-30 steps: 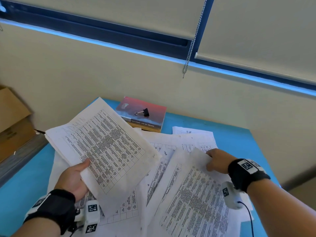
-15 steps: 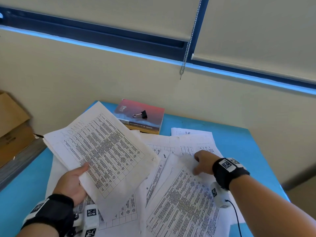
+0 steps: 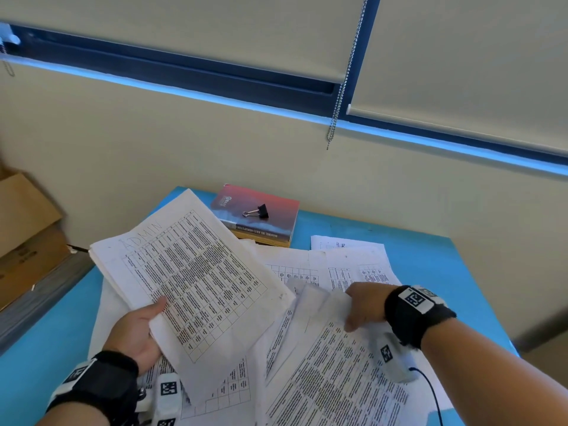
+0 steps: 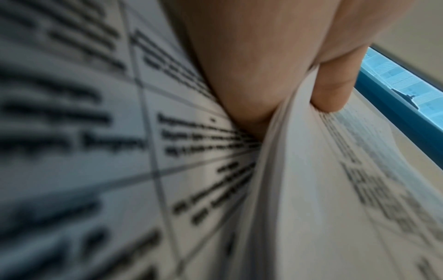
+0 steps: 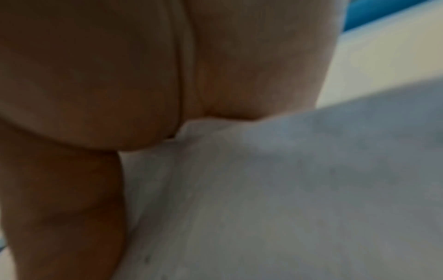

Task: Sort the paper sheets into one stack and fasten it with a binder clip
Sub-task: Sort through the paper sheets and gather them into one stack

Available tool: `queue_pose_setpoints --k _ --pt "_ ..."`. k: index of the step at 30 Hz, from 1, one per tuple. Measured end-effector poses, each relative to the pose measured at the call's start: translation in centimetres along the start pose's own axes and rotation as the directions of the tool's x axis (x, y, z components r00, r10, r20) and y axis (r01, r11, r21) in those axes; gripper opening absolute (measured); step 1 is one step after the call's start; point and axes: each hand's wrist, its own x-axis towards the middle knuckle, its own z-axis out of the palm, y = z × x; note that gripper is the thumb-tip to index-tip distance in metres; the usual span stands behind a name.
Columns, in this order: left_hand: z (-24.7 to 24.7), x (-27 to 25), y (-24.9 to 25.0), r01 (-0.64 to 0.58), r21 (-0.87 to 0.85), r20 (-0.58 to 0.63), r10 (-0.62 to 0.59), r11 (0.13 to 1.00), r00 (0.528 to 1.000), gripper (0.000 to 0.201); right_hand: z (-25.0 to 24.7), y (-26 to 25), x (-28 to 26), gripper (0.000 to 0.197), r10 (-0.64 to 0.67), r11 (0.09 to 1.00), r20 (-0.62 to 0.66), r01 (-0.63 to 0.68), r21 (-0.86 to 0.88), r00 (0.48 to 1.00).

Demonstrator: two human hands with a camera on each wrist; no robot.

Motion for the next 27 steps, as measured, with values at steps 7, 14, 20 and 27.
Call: queue_pose_setpoints --k 7,14,20,27 --pt "1.3 0.1 0.8 -0.057 0.024 0.038 0.056 0.998 0.998 0.035 -8.6 -0.4 -6.3 0.022 -0.051 0.998 -0.303 0.035 -0.057 0.952" --pt "6.1 0.3 4.4 -0.371 0.258 0.08 0.363 0.892 0.928 0.03 -15.2 -3.4 -14.6 0.029 -0.177 0.98 -0.41 0.121 -0.157 0.895" --pt "6.5 0.6 7.7 -0.48 0.416 -0.075 0.555 0.772 0.828 0.007 -17.3 -5.6 -18.7 0.008 -0.24 0.96 -0.481 0.131 -0.249 0.843" --pt "9.2 -3.6 5.6 -0.584 0.598 0.291 0.531 0.549 0.796 0.008 -16.3 -9.0 -16.8 0.018 -0.309 0.951 -0.581 0.221 -0.218 0.753"
